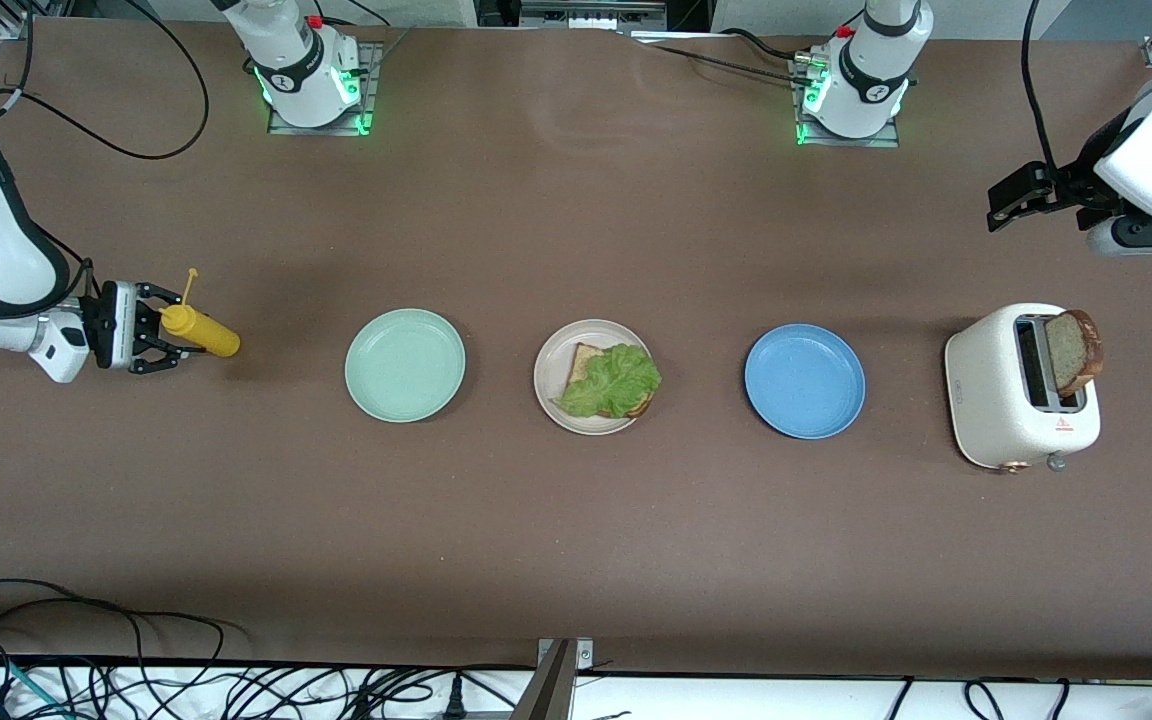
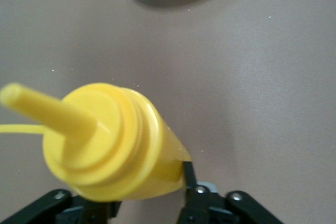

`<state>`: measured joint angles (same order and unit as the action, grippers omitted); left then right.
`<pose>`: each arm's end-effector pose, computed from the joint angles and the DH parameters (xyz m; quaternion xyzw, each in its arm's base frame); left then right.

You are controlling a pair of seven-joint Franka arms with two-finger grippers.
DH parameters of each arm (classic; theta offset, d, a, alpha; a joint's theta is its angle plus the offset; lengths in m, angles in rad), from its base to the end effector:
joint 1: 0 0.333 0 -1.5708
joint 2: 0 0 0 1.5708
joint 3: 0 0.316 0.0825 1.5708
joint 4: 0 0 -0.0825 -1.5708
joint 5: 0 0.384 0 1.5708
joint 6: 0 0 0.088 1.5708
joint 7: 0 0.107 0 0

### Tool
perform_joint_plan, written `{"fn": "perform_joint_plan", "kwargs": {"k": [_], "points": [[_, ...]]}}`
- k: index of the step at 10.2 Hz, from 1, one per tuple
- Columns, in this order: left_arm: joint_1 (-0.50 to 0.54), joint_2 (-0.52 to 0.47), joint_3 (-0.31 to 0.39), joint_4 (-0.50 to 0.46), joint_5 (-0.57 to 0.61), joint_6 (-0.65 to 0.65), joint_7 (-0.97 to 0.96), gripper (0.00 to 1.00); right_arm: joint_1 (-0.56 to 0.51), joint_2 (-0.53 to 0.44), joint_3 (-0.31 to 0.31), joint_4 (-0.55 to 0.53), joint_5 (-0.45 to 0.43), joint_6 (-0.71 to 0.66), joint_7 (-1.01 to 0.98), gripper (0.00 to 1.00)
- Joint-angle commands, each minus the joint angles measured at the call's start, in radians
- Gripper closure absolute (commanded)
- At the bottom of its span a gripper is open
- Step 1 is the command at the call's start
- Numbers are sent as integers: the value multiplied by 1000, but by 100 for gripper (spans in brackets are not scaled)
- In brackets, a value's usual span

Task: Make sandwich on beige plate with both arms
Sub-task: 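Grasp the yellow squeeze bottle with the right gripper and lift it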

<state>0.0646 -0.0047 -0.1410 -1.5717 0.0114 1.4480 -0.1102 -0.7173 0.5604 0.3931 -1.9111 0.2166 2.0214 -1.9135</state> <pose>0.5379 -0.0400 0.6166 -0.9981 -0.0172 0.0587 0.0115 0.5538 -0.1772 0.1990 -0.7215 -0.6332 -0.0816 0.2678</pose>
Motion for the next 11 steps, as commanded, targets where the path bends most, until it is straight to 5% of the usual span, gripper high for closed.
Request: {"fn": "perform_joint_plan", "kwargs": {"k": [1,5,11], "points": [[3,9,6,27,-27,-17,24,0,-16,-11,16,-14,21,13,-32,100],[3,8,6,27,-27,-15,24,0,19,-80,119,38,-6,10,8,100],[3,8,6,27,-27,-15,24,0,436,-128,124,214,-237,-3,480,100]]}}
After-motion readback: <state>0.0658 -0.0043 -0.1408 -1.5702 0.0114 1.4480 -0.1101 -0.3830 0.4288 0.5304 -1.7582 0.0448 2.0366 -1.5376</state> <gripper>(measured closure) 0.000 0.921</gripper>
